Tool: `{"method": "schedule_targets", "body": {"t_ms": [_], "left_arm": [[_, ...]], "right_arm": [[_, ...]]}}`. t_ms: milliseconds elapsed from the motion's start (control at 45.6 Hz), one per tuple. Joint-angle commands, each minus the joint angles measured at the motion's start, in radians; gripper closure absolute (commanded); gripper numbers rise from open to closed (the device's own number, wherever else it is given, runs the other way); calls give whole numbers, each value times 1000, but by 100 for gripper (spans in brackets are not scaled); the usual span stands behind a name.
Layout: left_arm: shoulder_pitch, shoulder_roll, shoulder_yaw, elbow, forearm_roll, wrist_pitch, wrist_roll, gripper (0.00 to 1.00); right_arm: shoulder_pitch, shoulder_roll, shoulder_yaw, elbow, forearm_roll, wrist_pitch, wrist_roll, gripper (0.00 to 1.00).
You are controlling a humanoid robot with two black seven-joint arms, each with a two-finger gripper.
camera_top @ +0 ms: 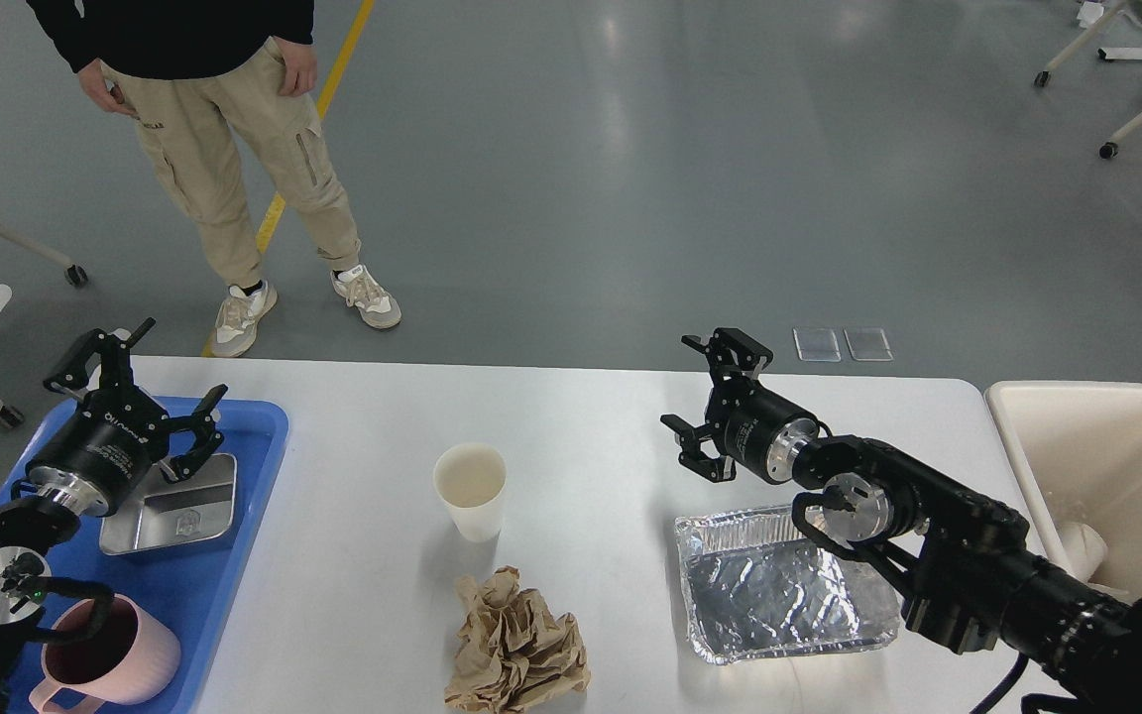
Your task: Tidy desktop
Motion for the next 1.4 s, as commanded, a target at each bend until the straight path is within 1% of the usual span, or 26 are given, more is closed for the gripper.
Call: {"method": "schedule_targets", "body": {"t_ms": [0, 22, 44, 88, 329, 614, 724, 789, 899, 987, 1053, 1140, 1184, 1316, 1381], "left_arm": [[0, -27, -41, 2, -78, -12, 131, 2], [-1, -52, -61, 2, -115, -9, 173, 2], [-3, -66, -70, 2, -125, -9, 188, 2], [-3, -83, -79, 2, -126, -6, 198, 2], [-1, -127, -112, -14, -137, -17, 205, 2], [23, -122, -104, -20, -134, -22, 207, 2], [29, -110, -104, -20, -134, -25, 207, 2], [34, -109, -104, -20, -132, -25, 207, 2], [36, -95, -101, -20, -132, -32, 208, 2], [36, -92, -98, -20, -132, -45, 207, 2], [37, -90, -96, -17, -126, -52, 207, 2], [37, -92, -95, -17, -125, -58, 207, 2], [37, -92, -95, -17, -125, -60, 208, 2], [36, -93, -93, -15, -123, -66, 207, 2], [34, -95, -93, -15, -123, -74, 208, 2]], "right_arm": [[0, 1, 0, 3, 0, 0, 0, 0], [-2, 1, -1, 3, 0, -2, 0, 0], [-2, 1, -1, 3, 0, -2, 0, 0], [-2, 1, -1, 3, 0, 0, 0, 0], [6, -2, 3, 15, 11, -17, -1, 0], [11, -43, 14, 37, 23, -22, -2, 0], [11, -49, 86, 55, 22, -29, 5, 0], [11, -51, 120, 55, 18, -64, 20, 0], [14, -78, 123, 69, -11, -121, 87, 0], [20, -143, 121, 98, -60, -130, 118, 0], [20, -190, 115, 121, -80, -104, 146, 0], [20, -276, 66, 138, -72, 6, 212, 0], [20, -321, 26, 153, -72, 40, 239, 0], [17, -468, -90, 259, -84, 74, 302, 0], [18, -540, -135, 317, -89, 75, 344, 0]]}}
